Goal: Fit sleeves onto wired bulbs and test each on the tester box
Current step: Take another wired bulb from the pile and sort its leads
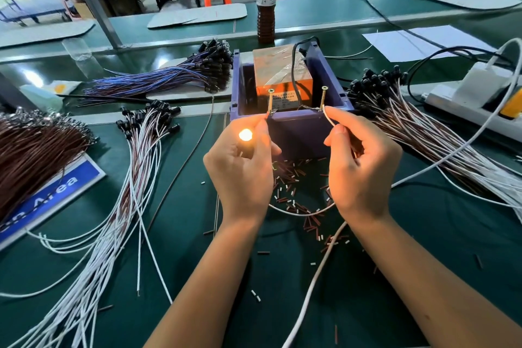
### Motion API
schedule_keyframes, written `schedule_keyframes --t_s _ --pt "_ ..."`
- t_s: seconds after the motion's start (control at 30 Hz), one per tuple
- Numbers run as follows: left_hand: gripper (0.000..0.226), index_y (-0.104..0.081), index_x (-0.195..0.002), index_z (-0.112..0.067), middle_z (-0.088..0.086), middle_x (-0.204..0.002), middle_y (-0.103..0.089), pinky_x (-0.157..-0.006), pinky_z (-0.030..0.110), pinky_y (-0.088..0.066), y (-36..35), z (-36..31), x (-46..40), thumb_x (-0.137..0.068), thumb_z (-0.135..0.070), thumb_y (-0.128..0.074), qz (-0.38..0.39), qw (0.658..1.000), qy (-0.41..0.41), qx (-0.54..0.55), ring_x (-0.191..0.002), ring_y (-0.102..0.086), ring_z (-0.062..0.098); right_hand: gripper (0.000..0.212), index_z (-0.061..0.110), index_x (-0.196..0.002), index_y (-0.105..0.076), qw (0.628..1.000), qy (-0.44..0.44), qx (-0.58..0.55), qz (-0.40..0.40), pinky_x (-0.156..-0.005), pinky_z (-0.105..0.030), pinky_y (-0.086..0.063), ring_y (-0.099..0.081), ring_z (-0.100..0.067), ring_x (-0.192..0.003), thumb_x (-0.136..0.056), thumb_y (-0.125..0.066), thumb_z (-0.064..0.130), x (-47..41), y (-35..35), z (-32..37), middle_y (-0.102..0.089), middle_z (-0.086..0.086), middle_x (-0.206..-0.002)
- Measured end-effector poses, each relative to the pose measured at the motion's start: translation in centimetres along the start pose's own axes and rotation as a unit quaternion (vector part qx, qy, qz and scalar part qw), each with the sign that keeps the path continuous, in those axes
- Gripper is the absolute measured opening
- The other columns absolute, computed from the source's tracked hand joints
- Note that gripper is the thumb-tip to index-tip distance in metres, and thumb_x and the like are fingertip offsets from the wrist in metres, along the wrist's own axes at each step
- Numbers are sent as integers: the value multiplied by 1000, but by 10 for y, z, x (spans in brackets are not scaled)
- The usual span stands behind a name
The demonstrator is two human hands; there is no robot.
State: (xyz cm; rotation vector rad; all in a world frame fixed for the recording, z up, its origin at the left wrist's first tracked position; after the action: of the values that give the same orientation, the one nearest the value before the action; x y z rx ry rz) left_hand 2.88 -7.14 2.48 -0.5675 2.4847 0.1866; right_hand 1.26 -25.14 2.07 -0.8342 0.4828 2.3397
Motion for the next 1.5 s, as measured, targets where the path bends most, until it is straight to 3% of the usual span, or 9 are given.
schedule_keyframes --t_s 0.43,0.7,0.87,1.0,1.07,1.2,1.3,1.4,1.5 --pt "12 -72 -93 -7 2 -60 -69 -60 21 -49 -45 -64 -4 -101 -10 -63 42 989 25 138 -53 -64 9 21 17 -109 -71 998 -41 15 -39 -65 -32 -56 -68 -12 -65 -95 -57 12 -38 48 10 -73 7 -78" --pt "22 -70 -80 -15 0 -64 -72 -69 36 -58 -156 -121 17 -101 -13 -64 198 955 119 187 -64 -68 14 38 15 -134 -64 950 20 310 -37 -109 -37 -34 -50 -31 -130 -101 -49 27 -76 141 43 -60 -11 -134" --pt "33 -68 -82 -16 8 -88 -73 -97 51 -56 -224 -151 41 -107 -34 -56 238 905 252 246 -95 -71 30 34 17 -135 -65 949 51 305 66 -89 -39 -48 -65 -28 -106 -106 -47 18 -91 172 59 -74 -9 -117" --pt "44 -74 -92 -18 9 -90 -70 -99 49 -54 -259 -158 55 -106 -51 -49 278 886 301 216 -97 -68 34 21 23 -78 -64 937 -23 328 113 -54 -16 -37 -57 -10 -63 -98 -56 21 -101 198 34 -61 5 -67" --pt "49 -72 -82 -21 2 -68 -59 -95 46 -52 -267 -155 63 -106 -55 -46 300 876 319 201 -83 -59 31 30 28 -62 -57 914 -51 375 146 -56 -30 -37 -49 -21 -65 -92 -56 34 -101 204 18 -46 7 -60" --pt "55 -69 -74 -23 -3 -71 -57 -94 41 -52 -273 -141 79 -105 -59 -43 316 853 373 183 -82 -59 27 36 31 -115 -76 850 -98 496 148 -95 -39 -32 -48 -43 -118 -96 -59 56 -97 220 -11 -60 -24 -111" --pt "55 -70 -78 -18 -1 -79 -64 -89 39 -49 -272 -122 76 -107 -56 -42 282 880 350 154 -91 -64 27 61 41 -133 -58 887 -130 440 -48 -112 -43 -39 -45 -37 -134 -82 -61 74 -100 257 -16 -49 -15 -143" --pt "58 -72 -88 -7 4 -81 -68 -89 42 -50 -271 -113 74 -107 -55 -43 282 899 312 125 -87 -64 29 77 35 -142 -50 878 -158 400 -209 -106 -48 -46 -57 -25 -128 -84 -37 84 -98 276 -8 -60 4 -139" --pt "56 -68 -80 -10 11 -77 -67 -90 54 -57 -277 -115 81 -106 -54 -46 310 887 312 141 -85 -67 37 50 32 -138 -56 895 -6 433 -108 -106 -43 -44 -58 -30 -126 -99 -42 59 -101 247 12 -62 -5 -138"
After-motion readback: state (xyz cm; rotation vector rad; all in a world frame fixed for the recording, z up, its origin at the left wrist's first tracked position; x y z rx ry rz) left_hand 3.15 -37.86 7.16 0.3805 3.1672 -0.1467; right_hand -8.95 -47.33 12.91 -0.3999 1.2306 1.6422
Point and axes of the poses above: each hand's wrist, its own x-axis away from the middle knuckle, its own y-axis out of the back of the hand, z = x × y, the point moved 5 cm from there along -x, towards the middle knuckle
